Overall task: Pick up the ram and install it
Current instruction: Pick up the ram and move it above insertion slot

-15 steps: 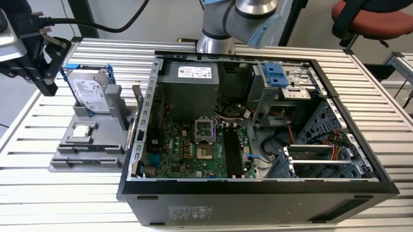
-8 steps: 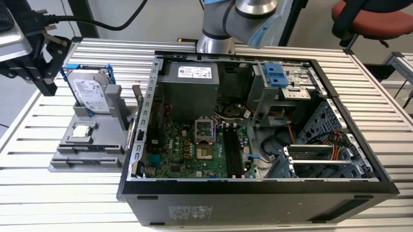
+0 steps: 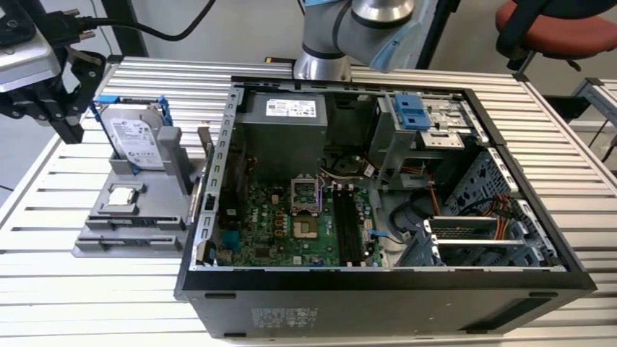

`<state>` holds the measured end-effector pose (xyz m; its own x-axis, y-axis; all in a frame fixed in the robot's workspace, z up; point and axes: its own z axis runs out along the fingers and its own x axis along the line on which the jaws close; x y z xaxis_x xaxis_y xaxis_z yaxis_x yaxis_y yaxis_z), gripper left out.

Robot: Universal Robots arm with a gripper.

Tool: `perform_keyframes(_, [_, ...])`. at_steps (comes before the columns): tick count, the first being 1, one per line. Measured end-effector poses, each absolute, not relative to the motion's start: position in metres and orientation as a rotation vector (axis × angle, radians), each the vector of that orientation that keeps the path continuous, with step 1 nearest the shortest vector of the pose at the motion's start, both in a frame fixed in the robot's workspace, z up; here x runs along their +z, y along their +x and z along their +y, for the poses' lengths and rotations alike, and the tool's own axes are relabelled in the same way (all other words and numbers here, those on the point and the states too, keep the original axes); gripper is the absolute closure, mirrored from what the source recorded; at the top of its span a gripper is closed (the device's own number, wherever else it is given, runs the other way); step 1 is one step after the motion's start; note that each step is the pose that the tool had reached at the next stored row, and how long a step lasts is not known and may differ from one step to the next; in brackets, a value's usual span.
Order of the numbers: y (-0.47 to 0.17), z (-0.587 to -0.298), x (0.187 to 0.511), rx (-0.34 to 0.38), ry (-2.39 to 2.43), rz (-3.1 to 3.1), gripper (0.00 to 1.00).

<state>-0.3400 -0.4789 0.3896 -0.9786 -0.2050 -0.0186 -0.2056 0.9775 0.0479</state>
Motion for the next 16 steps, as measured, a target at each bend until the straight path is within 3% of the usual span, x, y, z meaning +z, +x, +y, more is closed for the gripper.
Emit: perform_keyframes(16, [-0.3400,-0.4789,0.3896,0.077,-0.708,3.052,1.00])
